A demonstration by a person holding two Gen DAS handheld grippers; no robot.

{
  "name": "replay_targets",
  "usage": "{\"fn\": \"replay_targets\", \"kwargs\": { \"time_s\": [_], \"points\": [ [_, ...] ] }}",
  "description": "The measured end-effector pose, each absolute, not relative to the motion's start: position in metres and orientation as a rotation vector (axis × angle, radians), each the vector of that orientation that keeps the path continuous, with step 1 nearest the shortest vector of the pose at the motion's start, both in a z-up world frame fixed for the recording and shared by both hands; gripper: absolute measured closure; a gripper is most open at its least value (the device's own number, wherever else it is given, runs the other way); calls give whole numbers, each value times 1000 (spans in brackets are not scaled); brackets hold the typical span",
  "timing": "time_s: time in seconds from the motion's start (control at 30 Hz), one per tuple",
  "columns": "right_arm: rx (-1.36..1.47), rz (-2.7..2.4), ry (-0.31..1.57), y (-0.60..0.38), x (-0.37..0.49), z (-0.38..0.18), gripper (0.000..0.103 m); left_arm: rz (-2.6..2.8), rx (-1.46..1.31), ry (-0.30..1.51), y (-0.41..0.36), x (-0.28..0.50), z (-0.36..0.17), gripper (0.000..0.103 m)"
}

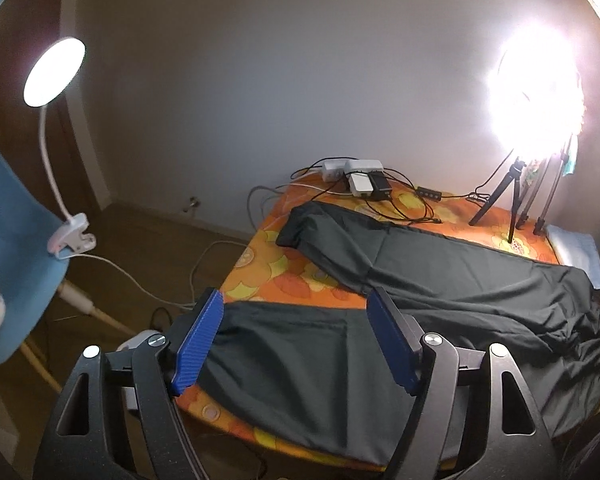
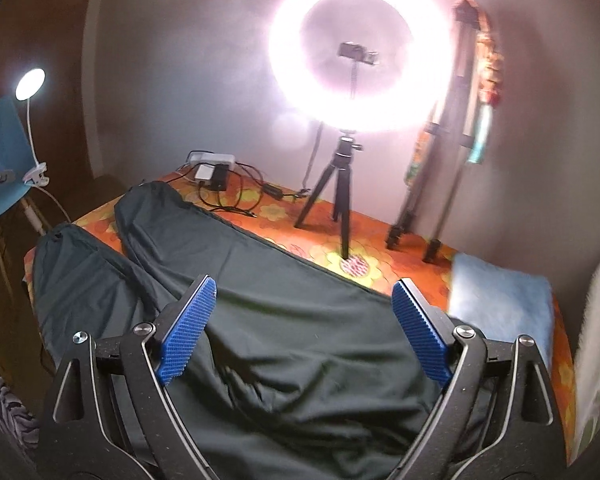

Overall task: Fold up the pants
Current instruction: 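Move both tools toward the waistband of the dark trousers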

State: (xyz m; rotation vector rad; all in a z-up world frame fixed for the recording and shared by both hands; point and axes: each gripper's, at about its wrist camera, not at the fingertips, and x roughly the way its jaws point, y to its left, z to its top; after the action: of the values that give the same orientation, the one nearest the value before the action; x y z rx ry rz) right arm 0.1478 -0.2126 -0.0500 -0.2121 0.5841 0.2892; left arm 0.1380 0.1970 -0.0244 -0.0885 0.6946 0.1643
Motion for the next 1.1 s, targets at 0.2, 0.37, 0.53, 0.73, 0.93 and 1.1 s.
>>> {"fn": "replay_targets", "kwargs": {
  "time_s": [0.2,0.37,0.53,0.73,0.93,1.1],
  "points": [
    [-262,376,675,-183,208,-76,11,124,-122,726,201,186,-37,31],
    [-343,421,774,-159,260,-112,20,69,-128,764,188,233,-60,31],
    [-391,515,857,-131,304,-146,26,27,-115,825,170,281,-91,34],
    [-389,581,920,-96,358,-169,35,2,-107,882,166,324,-121,36],
    [-408,630,951,-55,398,-190,35,18,-122,887,184,352,-132,36],
    [-450,639,978,-30,414,-215,35,55,-170,892,217,376,-132,35]
  ]
}}
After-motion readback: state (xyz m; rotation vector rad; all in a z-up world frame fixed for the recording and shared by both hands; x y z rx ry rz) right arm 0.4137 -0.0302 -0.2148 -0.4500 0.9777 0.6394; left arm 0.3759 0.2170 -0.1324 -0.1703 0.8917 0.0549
